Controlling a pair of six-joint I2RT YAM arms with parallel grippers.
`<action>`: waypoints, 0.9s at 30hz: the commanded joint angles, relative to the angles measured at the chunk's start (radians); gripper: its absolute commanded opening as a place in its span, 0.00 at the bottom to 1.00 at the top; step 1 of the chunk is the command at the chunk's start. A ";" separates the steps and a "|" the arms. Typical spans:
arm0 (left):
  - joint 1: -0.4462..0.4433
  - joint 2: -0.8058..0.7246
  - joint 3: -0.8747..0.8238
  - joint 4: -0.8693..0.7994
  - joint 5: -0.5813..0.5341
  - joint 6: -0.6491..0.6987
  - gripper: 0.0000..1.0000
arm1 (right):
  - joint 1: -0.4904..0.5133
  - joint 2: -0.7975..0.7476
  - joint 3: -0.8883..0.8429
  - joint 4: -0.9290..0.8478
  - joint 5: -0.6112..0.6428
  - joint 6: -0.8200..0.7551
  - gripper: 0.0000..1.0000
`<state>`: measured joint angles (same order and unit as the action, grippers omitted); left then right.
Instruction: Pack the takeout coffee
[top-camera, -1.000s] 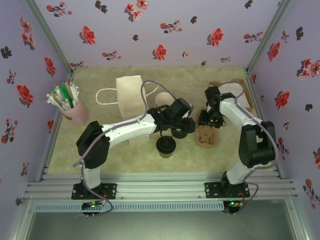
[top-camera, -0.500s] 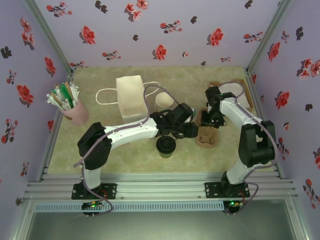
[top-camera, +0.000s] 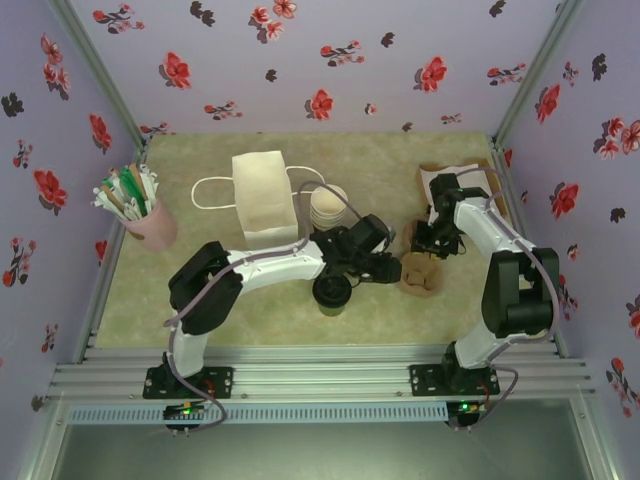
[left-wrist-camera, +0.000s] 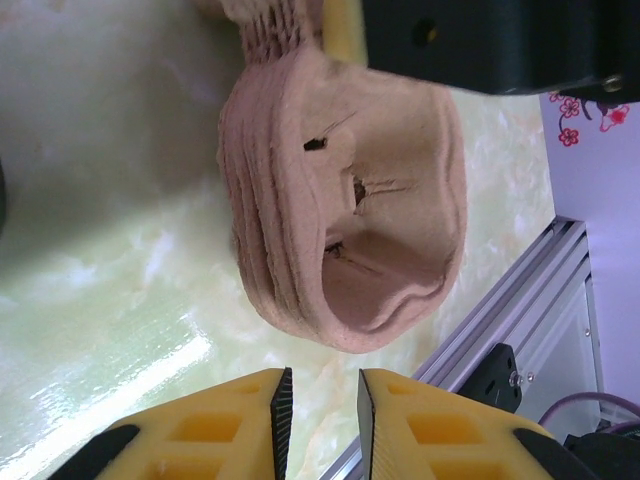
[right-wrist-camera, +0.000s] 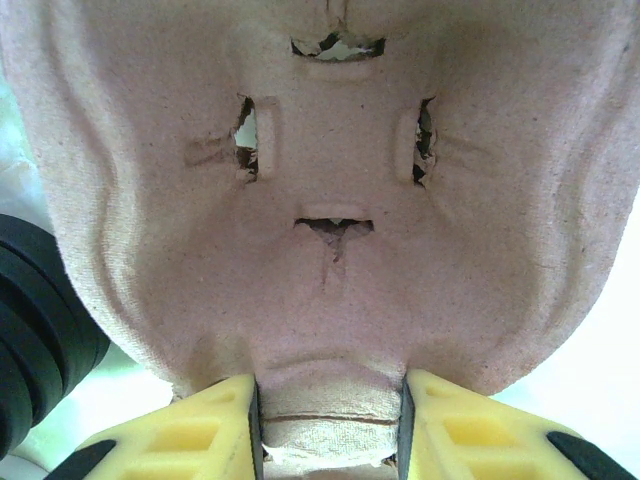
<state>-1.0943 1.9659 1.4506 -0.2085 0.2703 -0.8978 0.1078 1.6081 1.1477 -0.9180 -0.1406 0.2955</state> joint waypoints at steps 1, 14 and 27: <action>-0.001 0.034 -0.016 0.065 0.048 -0.042 0.26 | -0.009 -0.021 -0.013 -0.018 -0.030 -0.015 0.36; 0.020 0.052 -0.051 0.127 0.069 -0.080 0.23 | -0.016 -0.017 -0.013 -0.016 -0.042 -0.015 0.36; 0.044 0.073 -0.095 0.228 0.112 -0.142 0.24 | -0.016 -0.013 -0.013 -0.016 -0.051 -0.015 0.35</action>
<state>-1.0576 2.0254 1.3640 -0.0261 0.3553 -1.0145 0.0978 1.6081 1.1461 -0.9173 -0.1612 0.2951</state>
